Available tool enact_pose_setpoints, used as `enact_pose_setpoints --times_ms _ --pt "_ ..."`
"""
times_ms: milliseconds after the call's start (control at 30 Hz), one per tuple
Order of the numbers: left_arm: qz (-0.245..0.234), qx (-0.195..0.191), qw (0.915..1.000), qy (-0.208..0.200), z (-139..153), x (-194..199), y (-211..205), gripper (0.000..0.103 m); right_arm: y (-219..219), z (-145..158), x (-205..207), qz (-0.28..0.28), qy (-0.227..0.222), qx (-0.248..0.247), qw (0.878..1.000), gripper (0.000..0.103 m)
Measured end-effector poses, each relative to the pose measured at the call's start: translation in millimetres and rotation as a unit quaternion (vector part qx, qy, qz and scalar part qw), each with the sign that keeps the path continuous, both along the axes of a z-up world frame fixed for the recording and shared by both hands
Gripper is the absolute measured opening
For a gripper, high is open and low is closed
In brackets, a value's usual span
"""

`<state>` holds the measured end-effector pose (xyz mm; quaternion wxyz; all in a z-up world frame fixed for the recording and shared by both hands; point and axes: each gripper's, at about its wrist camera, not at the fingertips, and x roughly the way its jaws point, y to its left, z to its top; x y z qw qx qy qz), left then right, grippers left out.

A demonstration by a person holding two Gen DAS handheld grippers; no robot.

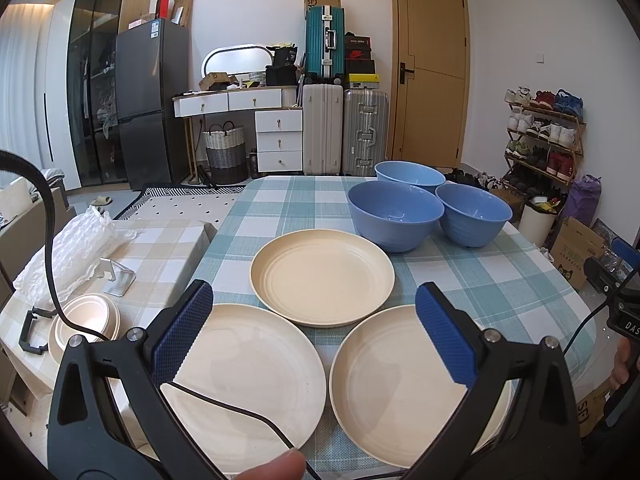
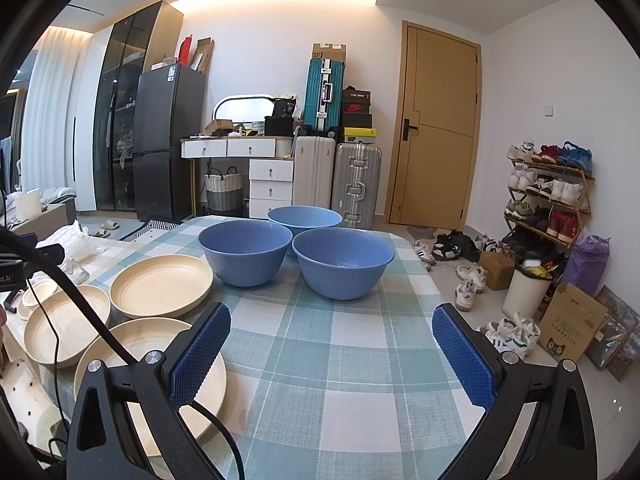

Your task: Organize plates and bowls

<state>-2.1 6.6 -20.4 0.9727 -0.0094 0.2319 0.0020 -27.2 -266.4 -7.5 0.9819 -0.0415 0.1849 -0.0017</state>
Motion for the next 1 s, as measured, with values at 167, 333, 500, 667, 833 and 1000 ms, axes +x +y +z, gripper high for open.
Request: enact_pose_setpoints --times_ms 167,333,500,667,833,1000 --pt "0.0 0.0 1.0 0.0 2.2 0.9 -0.8 0.101 -1.2 -3.0 0.2 0.001 0.001 0.002 1.0 0.103" --pt "0.0 0.0 1.0 0.001 0.7 0.5 -0.2 0.101 -0.5 -3.5 0.4 0.001 0.002 -0.001 1.0 0.103" --pt "-0.001 0.0 1.0 0.002 1.5 0.9 -0.4 0.101 -2.0 -4.3 -0.3 0.001 0.003 -0.001 1.0 0.103" --pt "-0.001 0.0 1.0 0.002 2.1 1.2 -0.7 0.101 -2.0 -4.7 -0.3 0.003 0.005 -0.001 1.0 0.103" --pt "0.0 0.0 1.0 0.002 2.0 1.3 -0.8 0.101 -2.5 -4.6 -1.3 0.003 0.004 -0.001 1.0 0.103" --pt "-0.001 0.0 1.0 0.003 -1.7 0.9 0.8 0.101 -1.9 -4.7 -0.2 0.003 0.005 -0.001 1.0 0.103"
